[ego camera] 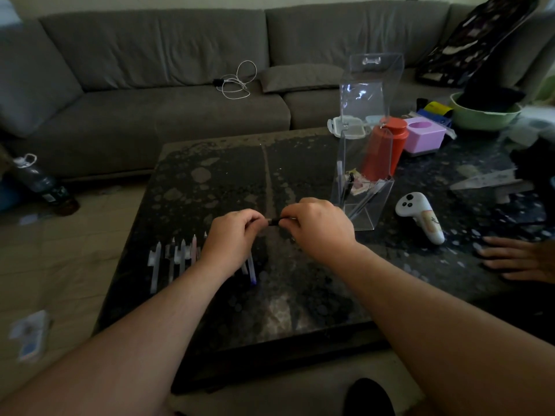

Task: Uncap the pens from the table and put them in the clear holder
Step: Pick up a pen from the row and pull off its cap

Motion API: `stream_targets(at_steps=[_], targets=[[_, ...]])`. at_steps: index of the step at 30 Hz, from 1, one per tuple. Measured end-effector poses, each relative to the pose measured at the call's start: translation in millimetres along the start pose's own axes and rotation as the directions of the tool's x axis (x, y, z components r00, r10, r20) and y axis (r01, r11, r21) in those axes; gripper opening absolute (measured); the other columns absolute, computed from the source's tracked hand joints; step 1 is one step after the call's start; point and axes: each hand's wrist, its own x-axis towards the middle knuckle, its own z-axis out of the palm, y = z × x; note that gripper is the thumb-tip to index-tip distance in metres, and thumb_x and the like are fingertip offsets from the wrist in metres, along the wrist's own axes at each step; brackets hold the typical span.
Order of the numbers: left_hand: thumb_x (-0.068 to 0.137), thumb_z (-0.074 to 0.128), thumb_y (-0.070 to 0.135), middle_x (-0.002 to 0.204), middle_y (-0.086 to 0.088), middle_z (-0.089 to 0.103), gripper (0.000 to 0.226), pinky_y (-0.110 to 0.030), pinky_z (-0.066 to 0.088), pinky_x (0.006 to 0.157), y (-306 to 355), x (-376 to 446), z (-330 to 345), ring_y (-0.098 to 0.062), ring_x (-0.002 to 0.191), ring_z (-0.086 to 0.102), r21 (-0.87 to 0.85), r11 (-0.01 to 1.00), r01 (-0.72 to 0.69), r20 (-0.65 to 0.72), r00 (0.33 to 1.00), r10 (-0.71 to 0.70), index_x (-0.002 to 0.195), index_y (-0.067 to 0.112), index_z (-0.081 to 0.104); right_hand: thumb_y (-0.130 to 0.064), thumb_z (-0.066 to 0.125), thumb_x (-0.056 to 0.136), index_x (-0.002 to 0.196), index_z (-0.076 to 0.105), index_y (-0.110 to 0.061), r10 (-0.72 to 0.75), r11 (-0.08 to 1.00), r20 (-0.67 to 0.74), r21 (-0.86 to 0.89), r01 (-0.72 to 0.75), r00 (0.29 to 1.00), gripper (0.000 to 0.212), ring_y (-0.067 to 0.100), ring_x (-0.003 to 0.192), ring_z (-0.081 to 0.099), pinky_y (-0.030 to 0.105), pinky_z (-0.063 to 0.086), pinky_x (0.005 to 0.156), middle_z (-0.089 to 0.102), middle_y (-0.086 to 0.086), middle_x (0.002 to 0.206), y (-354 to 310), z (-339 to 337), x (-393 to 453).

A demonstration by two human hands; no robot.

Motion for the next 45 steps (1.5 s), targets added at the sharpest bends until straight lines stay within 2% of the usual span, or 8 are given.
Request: stream_targets(at_steps=[10,20,28,33,36,39,42,45], targets=[[0.094,0.076,0.016,0.100,0.007,0.076,0.015,-0.018,0.043,0.082,8.3,-3.5,-5.3,-0.009,0.095,0.066,0.051,0.989,-0.138,-0.135,0.980,0.143,0.106,0.023,0.082,-0.038,0.064,0.099,0.110,0.075,-0.035,0.033,0.999,-0.057,0.028,-0.032,0.998,0.016,0.018,0.093,0.062,0.032,0.043,0.066,0.064,-0.010,0.100,-2.7,-5.3,-4.6],[0.097,0.074,0.024,0.100,0.016,0.072,0.015,-0.010,0.038,0.074,8.1,-5.3,-5.8,0.002,0.090,0.060,0.035,0.996,-0.079,-0.068,0.994,0.081,0.110,0.030,0.080,-0.044,0.057,0.101,0.111,0.069,-0.040,0.010,1.000,0.063,-0.017,-0.009,0.998,0.016,0.020,0.104,0.059,0.045,0.037,0.083,0.065,-0.012,0.106,3.1,-4.0,-5.4],[0.104,0.063,0.020,0.115,0.009,0.075,0.028,-0.025,0.047,0.096,12.6,-8.6,2.5,-0.008,0.109,0.065,-0.042,0.988,-0.147,0.045,0.988,0.149,0.128,0.030,0.075,-0.047,0.056,0.097,0.103,0.072,-0.031,-0.094,0.995,0.091,0.040,0.090,0.991,0.024,0.023,0.092,0.063,0.048,0.056,0.080,0.070,-0.006,0.093,4.9,2.3,-9.3],[0.110,0.050,0.032,0.100,0.022,0.069,0.033,-0.020,0.043,0.085,18.3,-5.3,3.9,0.000,0.104,0.059,-0.139,0.986,-0.089,0.060,0.993,0.098,0.139,0.032,0.064,-0.030,0.064,0.101,0.111,0.068,-0.027,0.016,0.961,-0.217,0.271,0.045,0.976,0.012,0.002,0.087,0.061,0.025,0.054,0.080,0.063,-0.014,0.093,1.7,-69.0,6.3],[0.110,0.049,0.032,0.101,0.020,0.069,0.034,-0.027,0.048,0.092,18.6,-6.9,4.1,-0.004,0.107,0.060,-0.099,0.987,-0.127,0.071,0.988,0.134,0.141,0.030,0.063,-0.024,0.065,0.101,0.108,0.058,-0.028,0.248,0.876,-0.504,0.482,0.031,0.827,0.011,-0.009,0.080,0.058,0.011,0.046,0.069,0.061,-0.019,0.091,18.0,-113.8,15.3],[0.110,0.049,0.034,0.105,0.014,0.071,0.033,-0.030,0.050,0.094,14.9,-7.1,6.5,-0.006,0.108,0.060,-0.083,0.989,-0.119,0.090,0.988,0.126,0.137,0.030,0.066,-0.024,0.063,0.102,0.107,0.051,-0.028,0.381,0.850,-0.583,0.527,-0.024,0.718,0.014,-0.012,0.079,0.058,0.007,0.042,0.067,0.059,-0.020,0.092,41.5,-122.4,11.5],[0.109,0.049,0.036,0.105,0.016,0.069,0.031,-0.030,0.049,0.093,13.6,-5.5,7.5,-0.005,0.108,0.059,-0.077,0.991,-0.106,0.107,0.988,0.114,0.132,0.032,0.069,-0.026,0.064,0.101,0.107,0.053,-0.027,0.405,0.870,-0.480,0.463,-0.168,0.778,0.012,-0.007,0.084,0.058,0.013,0.043,0.070,0.060,-0.019,0.095,60.5,-110.9,5.6],[0.108,0.052,0.037,0.102,0.022,0.065,0.028,-0.031,0.050,0.095,15.3,-5.0,9.0,-0.004,0.108,0.059,-0.082,0.991,-0.106,0.108,0.988,0.115,0.128,0.034,0.071,-0.029,0.066,0.099,0.112,0.055,-0.029,0.373,0.913,-0.319,0.291,-0.285,0.871,0.017,0.013,0.092,0.066,0.039,0.055,0.084,0.066,-0.010,0.102,74.3,-88.5,5.0]])
